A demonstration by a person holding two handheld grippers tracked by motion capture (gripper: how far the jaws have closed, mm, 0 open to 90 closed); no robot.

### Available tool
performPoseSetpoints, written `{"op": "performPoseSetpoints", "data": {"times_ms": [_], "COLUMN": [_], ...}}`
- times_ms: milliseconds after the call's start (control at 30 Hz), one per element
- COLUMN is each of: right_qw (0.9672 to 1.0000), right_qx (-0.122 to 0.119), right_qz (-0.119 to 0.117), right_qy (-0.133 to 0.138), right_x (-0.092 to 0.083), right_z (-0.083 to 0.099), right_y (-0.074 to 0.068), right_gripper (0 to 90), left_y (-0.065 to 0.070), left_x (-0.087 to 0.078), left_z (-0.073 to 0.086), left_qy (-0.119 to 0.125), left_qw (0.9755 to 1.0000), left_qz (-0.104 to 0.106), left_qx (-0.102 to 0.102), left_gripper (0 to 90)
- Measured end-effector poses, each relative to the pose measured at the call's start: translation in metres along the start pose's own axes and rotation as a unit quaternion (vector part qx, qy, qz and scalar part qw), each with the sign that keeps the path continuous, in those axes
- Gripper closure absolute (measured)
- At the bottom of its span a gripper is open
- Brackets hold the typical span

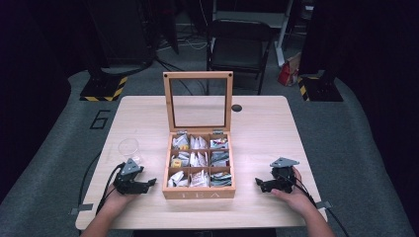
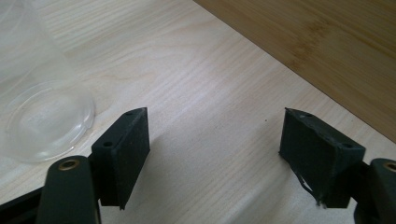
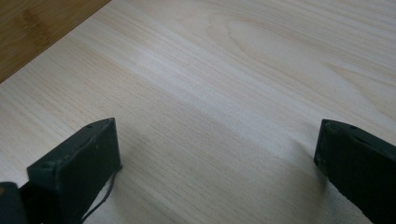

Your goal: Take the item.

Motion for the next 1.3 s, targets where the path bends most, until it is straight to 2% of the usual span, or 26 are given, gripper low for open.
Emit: {"op": "performPoseSetpoints", "data": {"times_ms": [100, 233, 333, 433, 467, 500, 533, 700, 733, 767, 800, 833, 867, 967, 1000, 1067, 1100, 1133, 1200, 1233, 1300], "right_qw": [1.0, 1.0, 1.0, 1.0, 1.0, 1.0, 1.0, 1.0, 1.0, 1.0, 1.0, 1.0, 1.0, 1.0, 1.0, 1.0, 1.0, 1.0, 1.0, 1.0, 1.0], "right_qx": [0.0, 0.0, 0.0, 0.0, 0.0, 0.0, 0.0, 0.0, 0.0, 0.0, 0.0, 0.0, 0.0, 0.0, 0.0, 0.0, 0.0, 0.0, 0.0, 0.0, 0.0], "right_qz": [0.0, 0.0, 0.0, 0.0, 0.0, 0.0, 0.0, 0.0, 0.0, 0.0, 0.0, 0.0, 0.0, 0.001, 0.0, 0.0, 0.0, 0.0, 0.0, 0.0, 0.0], "right_qy": [0.0, 0.0, 0.001, 0.0, 0.0, 0.0, 0.0, 0.001, 0.0, 0.0, 0.001, 0.001, 0.0, 0.001, 0.0, 0.0, 0.0, 0.0, 0.0, 0.0, 0.0], "right_x": [0.0, 0.0, 0.0, 0.0, 0.0, 0.0, 0.0, 0.0, 0.0, 0.0, 0.0, 0.0, 0.0, 0.0, 0.0, 0.0, 0.0, 0.0, 0.0, 0.0, 0.0], "right_z": [0.0, 0.0, 0.0, 0.0, 0.0, 0.0, 0.0, 0.0, 0.0, 0.0, 0.0, 0.0, 0.0, 0.0, 0.0, 0.0, 0.0, 0.0, 0.0, 0.0, 0.0], "right_y": [0.0, 0.0, 0.0, 0.0, 0.0, 0.0, 0.0, 0.0, 0.0, 0.0, 0.0, 0.0, 0.0, 0.0, 0.0, 0.0, 0.0, 0.0, 0.0, 0.0, 0.0], "right_gripper": [0.0, 0.0, 0.0, 0.0, 0.0, 0.0, 0.0, 0.0, 0.0, 0.0, 0.0, 0.0, 0.0, 0.0, 0.0, 0.0, 0.0, 0.0, 0.0, 0.0, 0.0], "left_y": [-0.002, 0.001, 0.005, 0.01, 0.014, 0.014, 0.014, 0.017, 0.017, 0.017, 0.018, 0.018, 0.019, 0.02, 0.02, 0.021, 0.023, 0.023, 0.024, 0.025, 0.026], "left_x": [-0.002, -0.002, -0.005, -0.008, -0.01, -0.011, -0.011, -0.015, -0.018, -0.018, -0.021, -0.021, -0.023, -0.025, -0.025, -0.026, -0.026, -0.028, -0.028, -0.029, -0.031], "left_z": [-0.001, -0.002, -0.006, -0.01, -0.012, -0.013, -0.013, -0.017, -0.019, -0.019, -0.022, -0.022, -0.025, -0.027, -0.03, -0.031, -0.034, -0.036, -0.038, -0.04, -0.044], "left_qy": [-0.008, -0.006, -0.005, -0.002, -0.001, 0.002, 0.002, 0.015, 0.02, 0.02, 0.033, 0.033, 0.037, 0.036, 0.032, 0.031, 0.03, 0.027, 0.03, 0.032, 0.038], "left_qw": [0.9999, 0.9999, 1.0, 1.0, 0.9999, 0.9999, 0.9999, 0.9997, 0.9993, 0.9993, 0.9986, 0.9986, 0.9981, 0.9981, 0.9988, 0.999, 0.9987, 0.9989, 0.9986, 0.998, 0.9978], "left_qz": [0.001, 0.007, 0.003, 0.004, 0.011, 0.009, 0.009, 0.019, 0.03, 0.03, 0.035, 0.035, 0.036, 0.035, 0.03, 0.029, 0.033, 0.035, 0.04, 0.046, 0.048], "left_qx": [0.008, -0.006, -0.008, 0.004, 0.002, 0.01, 0.01, -0.002, -0.013, -0.013, -0.024, -0.024, -0.034, -0.035, -0.023, -0.018, -0.024, -0.016, -0.02, -0.028, -0.027], "left_gripper": [27.8, 30.0, 31.1, 33.9, 35.2, 36.1, 36.6, 38.1, 38.8, 39.5, 39.6, 39.7, 39.9, 41.0, 41.7, 42.0, 43.3, 44.2, 46.7, 46.7, 48.5]}}
Point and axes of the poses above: each handheld gripper's, and its own axes: x roughly forward along the jaws, z roughly out of its underside, y roughly to its right, the point moved 4 cm from there along x, roughly forward along the jaws, and after that the axes turned 8 degrees about -x, right-handed, at the moved point
